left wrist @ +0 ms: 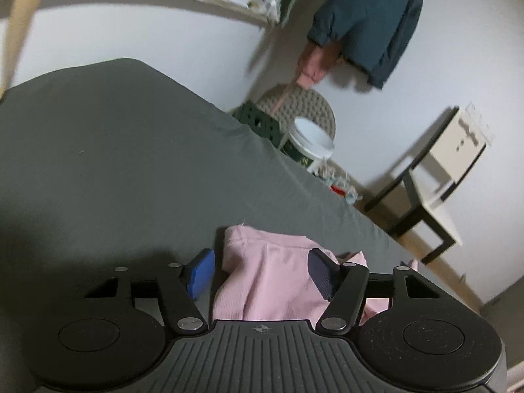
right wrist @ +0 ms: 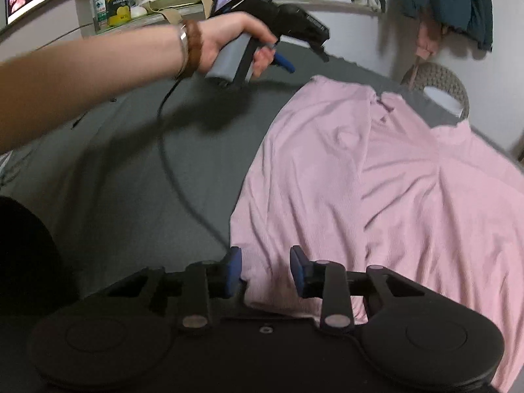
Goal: Fold clothes
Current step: 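Release the pink garment with the left gripper while the right gripper grasps its hem, then grasp the pink garment's edge with the left gripper while the right gripper holds the hem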
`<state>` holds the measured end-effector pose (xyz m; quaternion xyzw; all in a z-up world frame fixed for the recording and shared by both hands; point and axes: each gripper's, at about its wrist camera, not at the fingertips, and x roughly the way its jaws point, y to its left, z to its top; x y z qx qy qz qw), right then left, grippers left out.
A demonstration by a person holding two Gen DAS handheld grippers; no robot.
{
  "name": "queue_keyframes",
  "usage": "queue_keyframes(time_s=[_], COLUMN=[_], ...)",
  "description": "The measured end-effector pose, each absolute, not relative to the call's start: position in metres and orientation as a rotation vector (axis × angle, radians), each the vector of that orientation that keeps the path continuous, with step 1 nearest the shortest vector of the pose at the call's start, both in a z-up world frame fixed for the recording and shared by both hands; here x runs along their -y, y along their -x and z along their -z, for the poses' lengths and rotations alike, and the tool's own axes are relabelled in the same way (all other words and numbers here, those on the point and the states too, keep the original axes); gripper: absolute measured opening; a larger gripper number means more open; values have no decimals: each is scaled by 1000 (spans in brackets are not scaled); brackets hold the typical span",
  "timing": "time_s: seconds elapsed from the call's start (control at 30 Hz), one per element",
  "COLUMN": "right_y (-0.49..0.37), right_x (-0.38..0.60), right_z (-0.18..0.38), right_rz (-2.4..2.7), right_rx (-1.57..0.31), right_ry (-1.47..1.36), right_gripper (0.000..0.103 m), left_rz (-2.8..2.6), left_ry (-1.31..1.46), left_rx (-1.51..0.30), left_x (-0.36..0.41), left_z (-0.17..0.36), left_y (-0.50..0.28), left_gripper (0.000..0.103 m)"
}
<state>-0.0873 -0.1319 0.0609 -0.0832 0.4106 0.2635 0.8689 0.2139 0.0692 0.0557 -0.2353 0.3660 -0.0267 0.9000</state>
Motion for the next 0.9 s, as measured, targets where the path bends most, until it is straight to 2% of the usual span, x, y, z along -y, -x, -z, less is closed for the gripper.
queue_keyframes(time_s=[0.07,0.17,0.23,0.33,0.47,0.6,0.7,0.83,0.9], right_y=[87,88,90,91,91,89,86,82,81], right_x=[132,133,134,135,135,135,137,141,142], right_z=[-61,-62,-63,-63,-61,-59,-59,-55,-53], right_rz=[-570,-562,-553,-551,-554,-557,-556,-546,-550], right_rx=[-870,-856,-843,-843,-841,-841,-851,-879,-885], right_ry=[144,145,158,156,169,166,132,103,91], right_gripper=[32,32,32,32,32,30,23,22,22], left_rz=[42,29,7,-47,-68,-68,-63,-73,-70], left_ry=[453,456,458,421,481,506,490,453,433], left_rx=[-802,-863,-902,-927,-932,-936,-926,-941,-943], left_x=[-65,-61,-58,-53,-54,-49,-44,-39,-36], left_z=[-57,-57,-54,-51,-48,-44,-45,-43,-43], left_y=[-229,-245,-252,-258,-257,-252,-249,-257,-257], left_gripper=[62,48,42,40,26,26,26,26,19])
